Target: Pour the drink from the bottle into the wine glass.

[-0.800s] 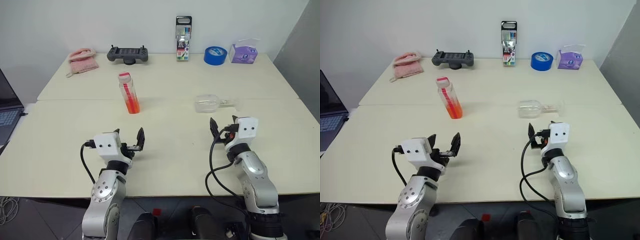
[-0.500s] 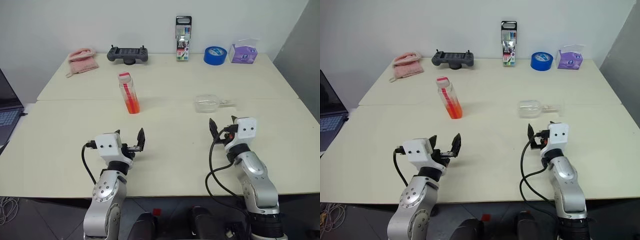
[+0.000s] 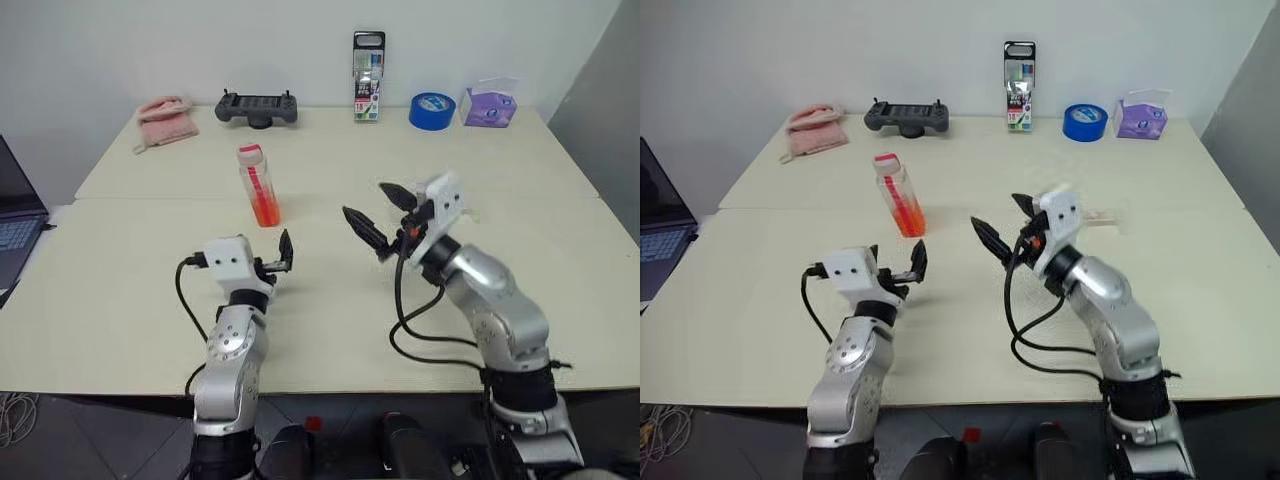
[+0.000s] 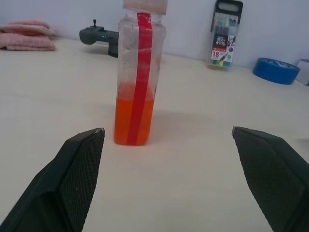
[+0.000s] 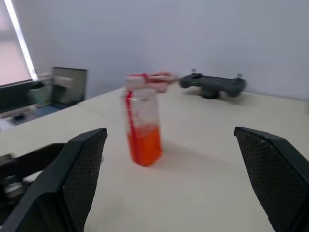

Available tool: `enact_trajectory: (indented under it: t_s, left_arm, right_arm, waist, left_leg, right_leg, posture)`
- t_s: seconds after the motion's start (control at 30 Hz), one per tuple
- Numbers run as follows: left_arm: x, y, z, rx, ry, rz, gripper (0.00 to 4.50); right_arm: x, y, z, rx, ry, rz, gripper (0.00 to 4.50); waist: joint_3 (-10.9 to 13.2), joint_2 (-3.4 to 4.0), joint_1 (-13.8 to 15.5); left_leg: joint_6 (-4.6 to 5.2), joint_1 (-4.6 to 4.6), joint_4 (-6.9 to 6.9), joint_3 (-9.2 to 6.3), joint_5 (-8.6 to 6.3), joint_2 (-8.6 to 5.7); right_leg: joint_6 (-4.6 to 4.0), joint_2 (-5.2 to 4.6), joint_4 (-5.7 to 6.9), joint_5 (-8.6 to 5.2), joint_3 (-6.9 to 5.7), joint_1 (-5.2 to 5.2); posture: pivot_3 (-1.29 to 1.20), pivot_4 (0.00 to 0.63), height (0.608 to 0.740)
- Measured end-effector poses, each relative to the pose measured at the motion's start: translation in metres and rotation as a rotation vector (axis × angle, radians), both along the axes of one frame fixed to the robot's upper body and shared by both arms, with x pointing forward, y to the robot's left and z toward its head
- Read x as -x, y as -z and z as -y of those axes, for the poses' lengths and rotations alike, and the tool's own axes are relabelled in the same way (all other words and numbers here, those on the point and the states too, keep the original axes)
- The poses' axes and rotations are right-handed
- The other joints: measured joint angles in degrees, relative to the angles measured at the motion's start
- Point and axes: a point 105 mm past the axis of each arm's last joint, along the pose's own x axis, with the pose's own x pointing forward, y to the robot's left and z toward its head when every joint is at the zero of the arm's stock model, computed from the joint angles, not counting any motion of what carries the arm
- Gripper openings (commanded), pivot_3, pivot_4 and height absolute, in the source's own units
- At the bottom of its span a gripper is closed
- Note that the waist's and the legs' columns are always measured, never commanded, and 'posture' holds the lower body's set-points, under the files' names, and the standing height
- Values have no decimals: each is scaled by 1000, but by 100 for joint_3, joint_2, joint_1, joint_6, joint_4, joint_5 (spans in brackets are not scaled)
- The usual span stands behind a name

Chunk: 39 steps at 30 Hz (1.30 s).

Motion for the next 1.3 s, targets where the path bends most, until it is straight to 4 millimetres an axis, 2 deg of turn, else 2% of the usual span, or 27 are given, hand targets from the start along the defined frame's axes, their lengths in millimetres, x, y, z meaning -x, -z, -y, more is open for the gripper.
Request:
enact_trajectory:
  t_s: [0.13,0.33,0.53,0.73,1.17,1.3]
  left_arm:
    - [-11,-10,-9,-1,-46,20,4490]
    - [-31,-30,-13,-20,-48,60,4490]
    - [-48,-30,-22,-34,-68,27,4490]
    - [-62,-44,-17,-65,-28,41,4490]
    - [-94,-49,-18,-112,-26,20,4490]
    - [-102,-43,-16,-117,-6,7,4490]
  right_arm:
    - [-4,5,0,38,-80,-60,4500]
    - [-15,-3,3,47,-99,-49,4500]
    - [-23,4,12,63,-72,-69,4500]
    - [-27,3,15,77,-59,-50,4500]
    - [-26,5,14,91,-76,-54,4500]
    - [-26,5,14,93,-76,-54,4500]
  waist:
    - [0,0,0]
    - [0,0,-1]
    - [0,-1,0]
    - [1,-1,0]
    - [1,-1,0]
    - [1,-2,0]
  left_leg:
    - [0,1,1,2,0,0]
    - [0,0,1,3,0,-2]
    - [-1,-1,1,2,0,-1]
    - [-1,-2,1,2,0,-2]
    - [-2,-4,1,0,1,-2]
    - [-2,-4,1,0,1,-3]
  right_leg:
    - [0,-1,3,0,1,-1]
    - [0,-1,2,1,2,-2]
    - [0,-1,5,1,2,-5]
    - [1,-1,4,2,2,-5]
    - [2,-3,5,3,1,-9]
    - [2,-3,6,3,0,-10]
  posture:
    - [0,150,740]
    - [0,150,740]
    - [0,150,740]
    - [0,150,740]
    - [0,150,740]
    - [0,150,740]
